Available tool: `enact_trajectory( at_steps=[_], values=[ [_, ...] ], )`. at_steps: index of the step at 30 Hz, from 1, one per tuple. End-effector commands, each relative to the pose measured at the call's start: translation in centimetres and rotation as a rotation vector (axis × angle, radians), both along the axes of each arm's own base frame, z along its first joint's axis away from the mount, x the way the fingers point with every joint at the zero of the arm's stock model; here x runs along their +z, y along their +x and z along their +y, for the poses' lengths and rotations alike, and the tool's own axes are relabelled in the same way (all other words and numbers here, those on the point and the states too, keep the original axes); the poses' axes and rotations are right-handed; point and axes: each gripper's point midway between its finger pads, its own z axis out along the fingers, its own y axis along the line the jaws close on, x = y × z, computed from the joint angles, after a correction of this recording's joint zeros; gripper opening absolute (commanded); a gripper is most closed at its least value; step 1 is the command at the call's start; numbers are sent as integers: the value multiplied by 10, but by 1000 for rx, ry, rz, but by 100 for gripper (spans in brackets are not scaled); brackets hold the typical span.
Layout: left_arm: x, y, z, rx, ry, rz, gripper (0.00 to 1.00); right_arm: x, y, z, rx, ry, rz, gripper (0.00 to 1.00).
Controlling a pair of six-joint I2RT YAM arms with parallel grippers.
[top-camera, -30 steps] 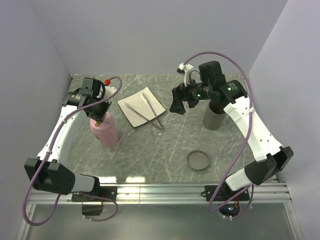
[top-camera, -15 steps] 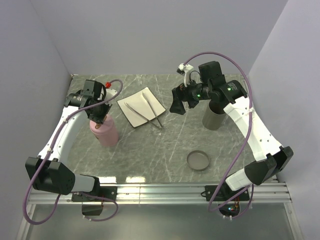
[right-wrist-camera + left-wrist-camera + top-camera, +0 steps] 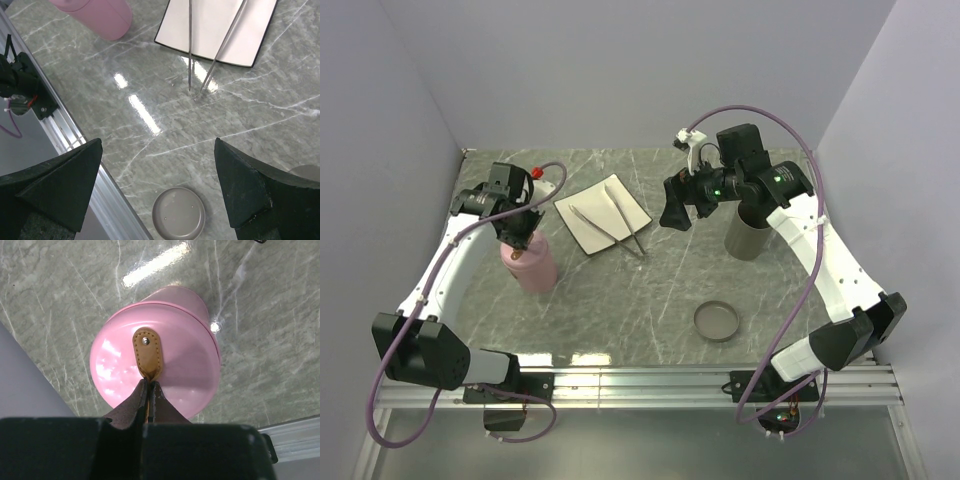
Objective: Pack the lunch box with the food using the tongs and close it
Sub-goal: Close the box lid on the packing box.
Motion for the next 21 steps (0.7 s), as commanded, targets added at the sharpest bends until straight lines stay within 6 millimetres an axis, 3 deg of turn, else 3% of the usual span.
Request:
enact_trajectory(
  at_steps=[1,9,14,17,19,21],
  values=[
    [-11,-9,-3,-5,-17,28,1,16,-5,-7,-2,16,-62,100],
    [-27,-15,-6,-8,-38,53,12,16,-6,-10,-6,11,-70,100],
    [-17,-13,-8,-17,-47,38,22,18,-6,-12,-11,18,-68,100],
    [-10,-12,-10,-25,-57,27,32,20,-5,-13,-14,24,-65,100],
    [-1,-9,-13,-35,-72,5,44,23,-4,-16,-21,29,-69,100],
    [5,-7,-15,-43,-81,-14,46,24,-4,-17,-23,36,-70,100]
  ],
)
